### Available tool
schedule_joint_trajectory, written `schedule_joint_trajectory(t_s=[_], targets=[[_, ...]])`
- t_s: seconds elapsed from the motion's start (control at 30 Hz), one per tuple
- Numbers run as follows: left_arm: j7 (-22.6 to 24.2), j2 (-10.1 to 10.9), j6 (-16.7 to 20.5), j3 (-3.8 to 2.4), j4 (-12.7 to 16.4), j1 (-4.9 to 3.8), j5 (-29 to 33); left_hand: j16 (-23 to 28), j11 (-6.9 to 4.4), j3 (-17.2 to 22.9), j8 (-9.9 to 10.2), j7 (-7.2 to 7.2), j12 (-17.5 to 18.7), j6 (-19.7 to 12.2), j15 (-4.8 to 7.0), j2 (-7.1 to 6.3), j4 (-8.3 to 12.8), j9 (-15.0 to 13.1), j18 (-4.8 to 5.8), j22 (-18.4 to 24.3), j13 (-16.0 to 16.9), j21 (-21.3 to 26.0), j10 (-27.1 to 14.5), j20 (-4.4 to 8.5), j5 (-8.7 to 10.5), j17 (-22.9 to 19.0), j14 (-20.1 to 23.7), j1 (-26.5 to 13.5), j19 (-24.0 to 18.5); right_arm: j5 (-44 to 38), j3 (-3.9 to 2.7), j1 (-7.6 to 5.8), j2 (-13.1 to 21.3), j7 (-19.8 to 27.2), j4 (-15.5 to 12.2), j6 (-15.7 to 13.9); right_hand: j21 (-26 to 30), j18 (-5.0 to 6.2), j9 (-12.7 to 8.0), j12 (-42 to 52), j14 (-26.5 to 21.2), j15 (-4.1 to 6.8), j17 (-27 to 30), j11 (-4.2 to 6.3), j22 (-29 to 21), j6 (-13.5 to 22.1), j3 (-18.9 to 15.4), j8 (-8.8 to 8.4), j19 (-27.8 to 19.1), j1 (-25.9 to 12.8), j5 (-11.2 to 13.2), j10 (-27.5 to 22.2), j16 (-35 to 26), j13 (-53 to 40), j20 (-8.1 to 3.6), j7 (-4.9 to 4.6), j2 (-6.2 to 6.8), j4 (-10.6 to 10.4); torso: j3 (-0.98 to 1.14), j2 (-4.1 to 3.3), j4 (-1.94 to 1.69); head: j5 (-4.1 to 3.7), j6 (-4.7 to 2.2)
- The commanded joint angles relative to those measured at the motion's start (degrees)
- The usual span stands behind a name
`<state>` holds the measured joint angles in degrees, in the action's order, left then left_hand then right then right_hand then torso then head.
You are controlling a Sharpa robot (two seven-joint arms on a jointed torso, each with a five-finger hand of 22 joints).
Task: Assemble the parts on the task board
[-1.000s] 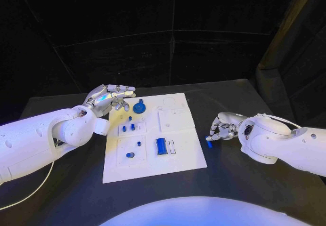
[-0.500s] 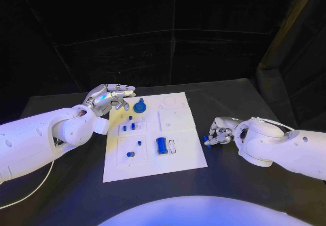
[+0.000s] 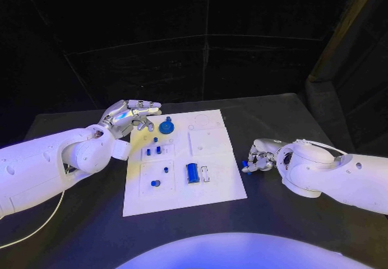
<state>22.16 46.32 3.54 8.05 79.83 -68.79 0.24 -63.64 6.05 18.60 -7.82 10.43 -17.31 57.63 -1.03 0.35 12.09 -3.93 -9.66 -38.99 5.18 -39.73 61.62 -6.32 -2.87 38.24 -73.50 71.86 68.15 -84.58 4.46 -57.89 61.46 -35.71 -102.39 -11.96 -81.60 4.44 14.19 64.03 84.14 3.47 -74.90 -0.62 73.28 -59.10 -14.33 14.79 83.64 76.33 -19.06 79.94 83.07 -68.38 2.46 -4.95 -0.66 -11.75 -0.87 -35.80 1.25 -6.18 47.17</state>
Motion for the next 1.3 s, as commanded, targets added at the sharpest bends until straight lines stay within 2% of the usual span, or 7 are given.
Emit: schedule_joint_trajectory(t_s=[0.03, 0.47, 0.7, 0.97, 1.1, 1.27, 1.3], targets=[[0.18, 0.03, -0.80, -0.04, 0.12, -0.04, 0.16, -0.31, -0.01, -0.38, -0.28, 0.06, -0.22, -0.53, -0.05, 0.16, 0.03, -0.05, -0.79, 0.08, 0.05, 0.30, -0.22, -0.45, 0.04, -0.04, 0.28, -0.20, 0.00, -1.15, 0.25, 0.58, -0.55, -0.66, 0.29, 2.28, 0.04, -1.04, -0.29, -0.27, 3.35, 0.21, -1.79, 0.33, 0.09, -0.47, 0.20, -0.36, -0.24, 1.02, -0.18, -0.10, -0.18, -0.11, 0.15, -0.05, -0.20, 0.41, -0.03, -0.01, -0.07, -0.10, 0.08], [-0.07, 0.11, -1.10, -0.04, 0.17, 0.00, 0.16, -0.31, -0.01, -0.38, -0.28, 0.06, -0.22, -0.53, -0.05, 0.16, 0.03, -0.05, -0.79, 0.08, 0.05, 0.30, -0.22, -0.45, 0.04, -0.04, 0.28, -0.20, 0.00, -8.31, 0.25, 1.25, -1.85, -1.89, 0.98, 7.12, 0.36, -0.97, -0.91, -1.67, 3.19, 0.29, -1.19, 0.38, -0.32, -1.02, 1.64, -1.59, -0.48, 6.06, 1.31, -0.85, -0.67, 0.65, 0.05, -0.11, -1.13, 3.31, -0.10, 0.08, -0.03, 0.27, 0.28], [-0.26, 0.20, -1.31, -0.04, 0.25, 0.01, 0.16, -0.32, 0.01, -0.47, -0.32, 0.08, -0.32, -0.60, -0.07, 0.13, -0.01, -0.04, -0.78, 0.10, 0.07, 0.34, -0.32, -0.47, 0.04, -0.13, 0.32, -0.27, 0.01, -10.58, 0.25, 1.30, -1.92, -2.24, 1.12, 7.73, 0.42, -0.97, -1.66, -2.07, 3.26, 0.49, -1.51, 0.55, -0.29, -1.94, 6.51, -2.76, -0.46, 11.66, 5.85, -1.15, -0.60, 0.64, -0.21, -0.07, -2.95, 6.68, -0.07, 0.08, -0.12, 0.39, 0.26], [-0.43, 0.28, -1.47, -0.04, 0.31, 0.01, 0.16, -0.32, 0.01, -0.47, -0.32, 0.08, -0.32, -0.60, -0.07, 0.13, -0.01, -0.04, -0.78, 0.10, 0.07, 0.34, -0.32, -0.47, 0.04, -0.13, 0.32, -0.27, 0.01, -10.92, 0.25, 1.31, -1.54, -2.53, 0.60, 5.82, 0.38, -1.01, -2.05, -2.03, 3.27, 0.41, -1.58, 0.50, -0.18, -2.43, 8.13, -3.36, -0.39, 10.99, 6.22, -0.96, -0.62, 0.55, -0.11, -0.09, -2.67, 6.70, -0.07, 0.11, 0.03, 0.49, 0.15], [-0.46, 0.28, -1.52, -0.03, 0.30, 0.03, 0.16, -0.32, 0.01, -0.47, -0.32, 0.08, -0.32, -0.60, -0.07, 0.13, -0.01, -0.04, -0.78, 0.10, 0.07, 0.34, -0.32, -0.47, 0.04, -0.13, 0.32, -0.27, 0.01, -8.24, 0.24, 1.31, -0.74, -2.51, -0.61, 2.24, 0.22, -1.05, -2.40, -1.54, 3.40, 0.45, -2.04, 0.60, 0.13, -2.89, 9.03, -3.90, -0.22, 8.14, 4.25, -0.46, -0.37, 0.18, -0.11, 0.09, -1.82, 5.12, -0.04, 0.10, 0.09, 0.45, 0.12], [-0.48, 0.24, -1.58, -0.03, 0.28, 0.05, 0.16, -0.32, 0.01, -0.47, -0.32, 0.08, -0.32, -0.60, -0.07, 0.13, -0.01, -0.04, -0.78, 0.10, 0.07, 0.34, -0.32, -0.47, 0.04, -0.13, 0.32, -0.27, 0.01, -2.62, 0.21, 1.28, 0.69, -1.96, -2.50, -1.97, -0.03, -1.15, -2.78, -0.87, 3.53, 0.48, -2.60, 0.72, 0.59, -3.19, 9.94, -4.54, 0.02, 4.38, -1.61, -0.04, -0.06, -0.39, -0.18, 0.19, 0.50, 2.38, -0.10, 0.06, -0.03, 0.24, 0.00], [-0.48, 0.23, -1.59, -0.03, 0.29, 0.05, 0.16, -0.32, 0.01, -0.47, -0.32, 0.08, -0.32, -0.60, -0.07, 0.13, -0.01, -0.04, -0.78, 0.10, 0.07, 0.34, -0.32, -0.47, 0.04, -0.13, 0.32, -0.27, 0.01, -1.52, 0.21, 1.28, 1.15, -1.76, -3.02, -3.14, -0.19, -1.18, -2.87, -0.59, 3.61, 0.61, -2.98, 0.83, 0.88, -3.49, 10.66, -4.67, 0.15, 3.59, -3.68, 0.15, 0.16, -0.62, -0.33, 0.21, 1.56, 1.54, -0.13, 0.06, -0.07, 0.26, 0.02]])
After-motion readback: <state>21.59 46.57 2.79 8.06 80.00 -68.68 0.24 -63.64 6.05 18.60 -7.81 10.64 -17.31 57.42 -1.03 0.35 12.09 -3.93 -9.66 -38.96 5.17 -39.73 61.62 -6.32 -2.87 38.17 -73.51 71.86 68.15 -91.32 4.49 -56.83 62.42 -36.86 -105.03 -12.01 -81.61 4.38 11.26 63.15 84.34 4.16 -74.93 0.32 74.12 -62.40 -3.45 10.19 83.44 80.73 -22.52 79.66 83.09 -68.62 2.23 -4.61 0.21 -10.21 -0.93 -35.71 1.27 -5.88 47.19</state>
